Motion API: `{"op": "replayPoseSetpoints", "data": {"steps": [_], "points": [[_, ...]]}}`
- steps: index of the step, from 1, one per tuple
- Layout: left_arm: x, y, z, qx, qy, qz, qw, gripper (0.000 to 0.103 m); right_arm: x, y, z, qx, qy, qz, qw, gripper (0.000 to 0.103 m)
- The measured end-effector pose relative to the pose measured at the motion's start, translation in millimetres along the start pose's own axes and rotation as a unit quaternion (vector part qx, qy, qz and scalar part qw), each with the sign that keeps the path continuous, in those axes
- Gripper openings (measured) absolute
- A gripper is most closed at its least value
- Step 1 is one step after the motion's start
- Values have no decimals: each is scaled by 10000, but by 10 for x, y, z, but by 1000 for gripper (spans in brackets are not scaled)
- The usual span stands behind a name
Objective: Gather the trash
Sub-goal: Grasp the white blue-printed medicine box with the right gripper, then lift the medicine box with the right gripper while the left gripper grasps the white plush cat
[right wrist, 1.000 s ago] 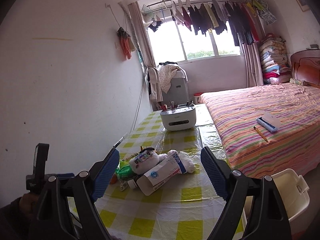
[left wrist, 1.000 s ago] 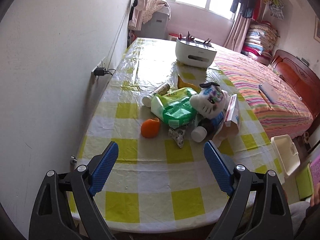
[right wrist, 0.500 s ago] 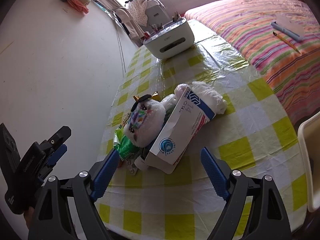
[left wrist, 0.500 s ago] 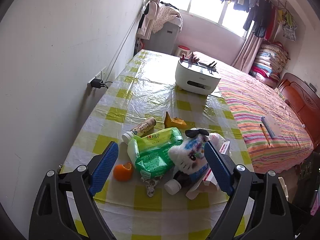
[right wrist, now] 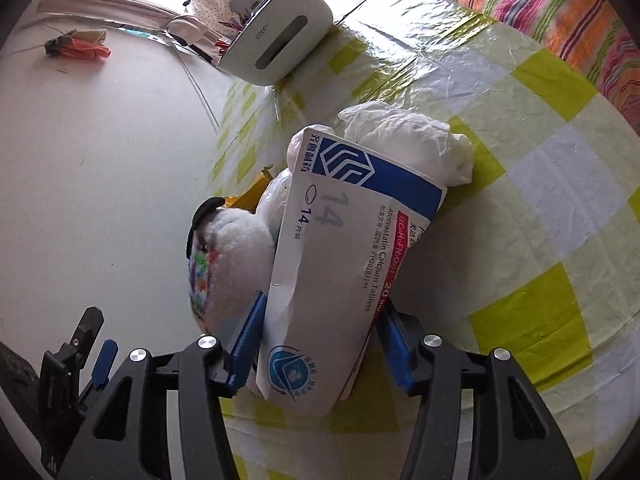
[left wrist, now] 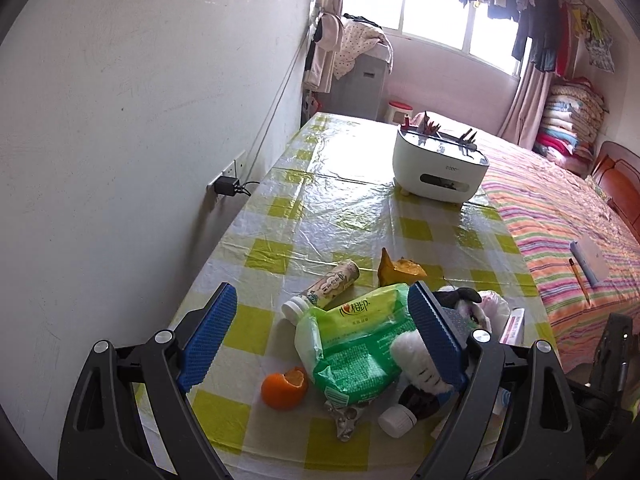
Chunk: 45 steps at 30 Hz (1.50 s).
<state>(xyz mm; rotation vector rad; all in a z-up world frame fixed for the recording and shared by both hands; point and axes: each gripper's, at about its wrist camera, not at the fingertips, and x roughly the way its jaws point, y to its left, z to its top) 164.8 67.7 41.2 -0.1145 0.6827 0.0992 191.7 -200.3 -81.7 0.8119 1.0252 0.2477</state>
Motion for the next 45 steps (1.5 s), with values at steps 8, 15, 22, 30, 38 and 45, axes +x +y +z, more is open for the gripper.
{"op": "replayPoseSetpoints", "data": {"steps": [8, 15, 22, 30, 38, 45], "points": [[241, -509, -120, 1060, 459, -286, 9929, 86, -616, 80, -132, -664, -505, 68, 9965, 50], [528, -1123, -352, 2364, 548, 436, 9691, 86, -1166, 314, -385, -1677, -1138, 45, 9792, 50], [670, -1308, -357, 2549, 721, 400, 9634, 78, -1470, 275, -539, -2006, -1608, -72, 9664, 50], [919, -1221, -436, 2256, 1401, -67, 9641, 28, -1708, 17, -453, -1628, -2060, -188, 9647, 50], [904, -1312, -499, 2703, 1062, 167, 9567, 96, -1711, -119, -389, -1418, -2037, -63, 9687, 50], [1131, -1292, -513, 2477, 1494, 58, 9572, 60, -1705, -90, -416, -1487, -2050, -92, 9674, 50]]}}
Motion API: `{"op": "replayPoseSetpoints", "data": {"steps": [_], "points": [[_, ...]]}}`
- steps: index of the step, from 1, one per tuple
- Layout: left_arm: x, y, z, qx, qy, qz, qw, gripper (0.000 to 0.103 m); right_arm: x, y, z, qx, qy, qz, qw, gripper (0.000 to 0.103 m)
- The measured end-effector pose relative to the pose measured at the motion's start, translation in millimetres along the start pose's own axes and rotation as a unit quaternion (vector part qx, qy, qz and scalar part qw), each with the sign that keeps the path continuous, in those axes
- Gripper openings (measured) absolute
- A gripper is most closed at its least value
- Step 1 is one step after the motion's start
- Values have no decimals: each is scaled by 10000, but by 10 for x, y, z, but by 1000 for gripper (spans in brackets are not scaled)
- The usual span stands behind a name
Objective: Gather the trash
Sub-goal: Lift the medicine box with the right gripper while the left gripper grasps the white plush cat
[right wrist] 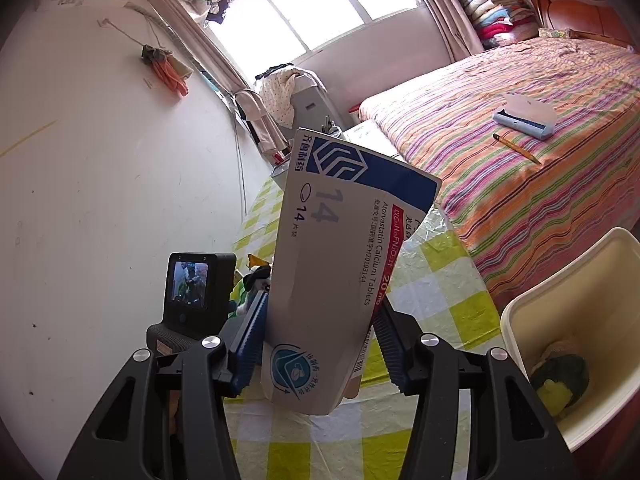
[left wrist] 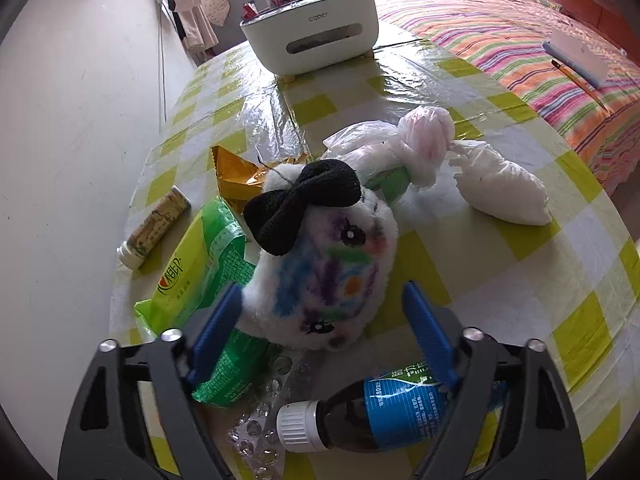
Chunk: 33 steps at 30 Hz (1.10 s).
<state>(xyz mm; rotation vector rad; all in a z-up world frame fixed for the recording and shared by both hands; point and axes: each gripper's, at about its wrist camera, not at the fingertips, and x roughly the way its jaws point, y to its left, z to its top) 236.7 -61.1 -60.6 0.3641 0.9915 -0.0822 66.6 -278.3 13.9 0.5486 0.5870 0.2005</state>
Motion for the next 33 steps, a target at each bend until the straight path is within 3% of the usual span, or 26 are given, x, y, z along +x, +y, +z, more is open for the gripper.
{"op": "replayPoseSetpoints", "data": {"steps": [6, 9, 15, 24, 33], "points": [[30, 229, 34, -624, -3, -426, 9971, 40, -17, -60, 4, 64, -32, -42, 10000, 50], [-20, 261, 27, -731, -63, -512, 9960, 36, -20, -62, 1, 90, -29, -37, 9999, 50], [-208, 269, 47, -779, -411, -500, 9949, 34, -35, -16, -9, 11, -71, -44, 10000, 50], [-614, 331, 42, -1044, -839, -1009, 9858, 34, -97, -39, 2, -108, -211, -229, 9995, 50], [-1033, 106, -23, -915, -1130, -1593, 9765, 34, -186, -108, 21, -210, -379, -531, 9976, 50]]}}
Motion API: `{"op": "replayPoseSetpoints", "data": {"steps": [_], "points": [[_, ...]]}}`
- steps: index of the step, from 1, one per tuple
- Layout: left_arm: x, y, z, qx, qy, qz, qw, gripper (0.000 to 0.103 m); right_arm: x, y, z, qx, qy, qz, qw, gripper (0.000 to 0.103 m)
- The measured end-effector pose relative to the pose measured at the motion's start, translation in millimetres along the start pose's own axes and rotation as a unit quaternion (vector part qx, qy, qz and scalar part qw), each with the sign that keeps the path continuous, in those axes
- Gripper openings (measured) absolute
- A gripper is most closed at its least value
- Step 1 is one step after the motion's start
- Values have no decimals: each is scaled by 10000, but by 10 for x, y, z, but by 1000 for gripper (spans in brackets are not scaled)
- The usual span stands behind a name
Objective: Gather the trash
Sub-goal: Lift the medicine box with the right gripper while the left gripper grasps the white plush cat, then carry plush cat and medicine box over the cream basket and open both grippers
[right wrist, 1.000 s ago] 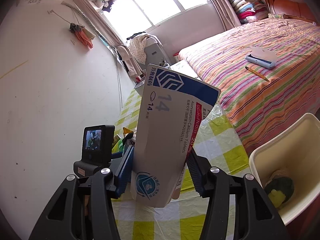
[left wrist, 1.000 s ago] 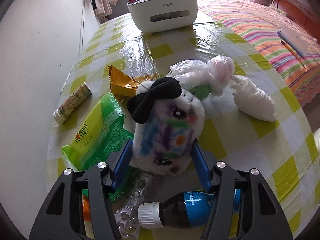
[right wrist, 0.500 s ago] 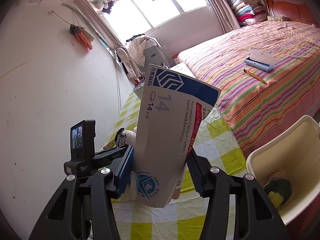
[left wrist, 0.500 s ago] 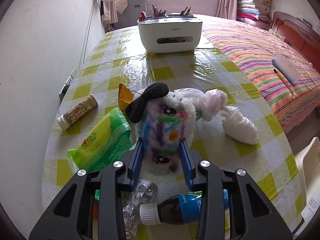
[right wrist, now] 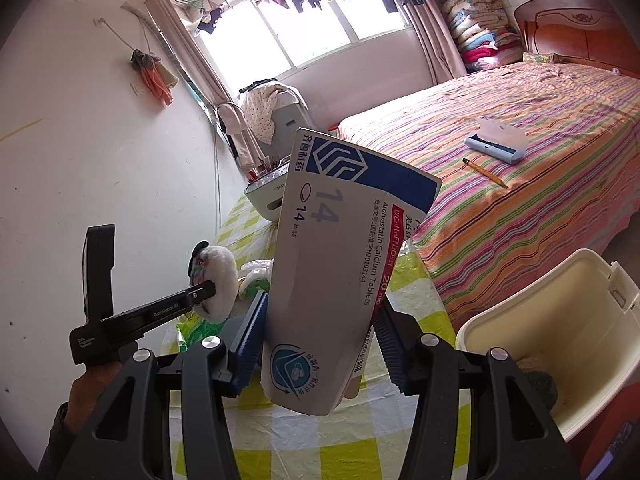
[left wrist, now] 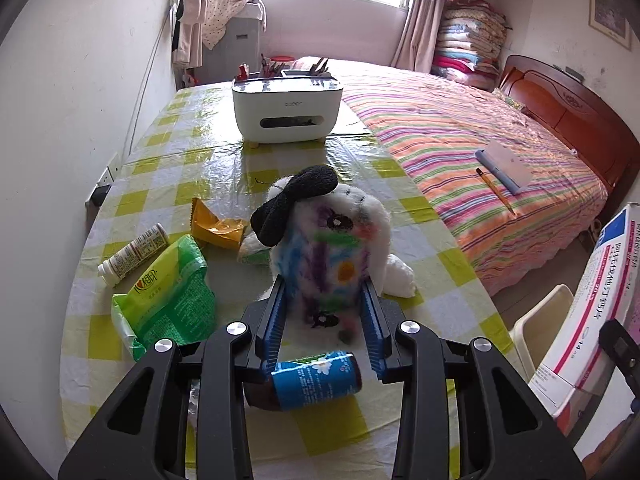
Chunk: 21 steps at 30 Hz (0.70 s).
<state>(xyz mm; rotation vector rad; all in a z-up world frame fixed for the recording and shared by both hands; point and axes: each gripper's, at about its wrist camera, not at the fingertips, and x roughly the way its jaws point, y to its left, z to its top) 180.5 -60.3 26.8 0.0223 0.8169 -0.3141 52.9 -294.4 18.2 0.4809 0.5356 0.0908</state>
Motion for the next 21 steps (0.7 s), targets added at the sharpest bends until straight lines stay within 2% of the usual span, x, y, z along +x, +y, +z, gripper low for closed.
{"op": "replayPoseSetpoints", "data": {"steps": [16, 21], "points": [[-461, -933, -155, 376, -242, -1055, 9934, 34, -252, -321, 62, 94, -489, -632, 9968, 50], [-558, -1248, -235, 588, -364, -1227, 9900, 34, -362, -550, 73, 431, -648, -757, 9941, 50]]}}
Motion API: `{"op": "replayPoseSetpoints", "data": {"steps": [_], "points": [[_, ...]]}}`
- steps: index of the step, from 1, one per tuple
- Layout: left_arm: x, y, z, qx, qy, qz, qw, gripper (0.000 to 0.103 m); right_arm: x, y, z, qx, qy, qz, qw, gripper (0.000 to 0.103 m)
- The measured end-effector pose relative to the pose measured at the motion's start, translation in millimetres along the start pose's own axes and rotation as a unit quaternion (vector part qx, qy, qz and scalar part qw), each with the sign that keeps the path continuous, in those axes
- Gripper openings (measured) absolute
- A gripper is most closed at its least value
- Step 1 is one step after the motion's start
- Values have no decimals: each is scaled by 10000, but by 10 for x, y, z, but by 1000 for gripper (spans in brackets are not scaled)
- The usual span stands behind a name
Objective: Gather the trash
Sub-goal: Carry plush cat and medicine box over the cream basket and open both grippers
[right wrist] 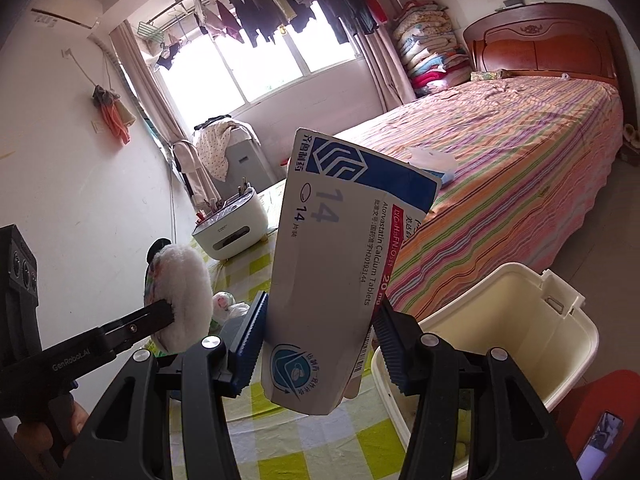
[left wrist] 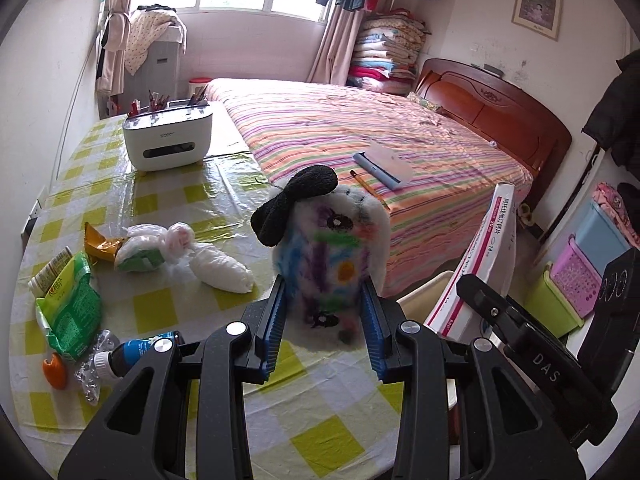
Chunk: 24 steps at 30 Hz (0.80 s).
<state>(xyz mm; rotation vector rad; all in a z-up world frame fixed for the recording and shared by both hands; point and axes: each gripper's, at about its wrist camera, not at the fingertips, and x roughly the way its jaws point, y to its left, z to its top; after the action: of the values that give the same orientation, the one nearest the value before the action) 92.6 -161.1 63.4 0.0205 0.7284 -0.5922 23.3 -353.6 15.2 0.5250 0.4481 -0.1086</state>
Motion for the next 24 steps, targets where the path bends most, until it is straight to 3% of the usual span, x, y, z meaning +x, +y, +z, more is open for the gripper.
{"op": "replayPoseSetpoints", "data": {"steps": [7, 13, 24], "points": [[124, -398, -82, 278, 119, -215, 9993, 34, -121, -370, 103, 722, -353, -176, 9966, 50], [300, -568, -102, 203, 273, -419, 9985, 34, -228, -713, 102, 1214, -546, -426, 9902, 50], [602, -836, -199, 285, 525, -608, 9964, 34, -269, -830, 116, 1119, -617, -850, 9882, 50]]}}
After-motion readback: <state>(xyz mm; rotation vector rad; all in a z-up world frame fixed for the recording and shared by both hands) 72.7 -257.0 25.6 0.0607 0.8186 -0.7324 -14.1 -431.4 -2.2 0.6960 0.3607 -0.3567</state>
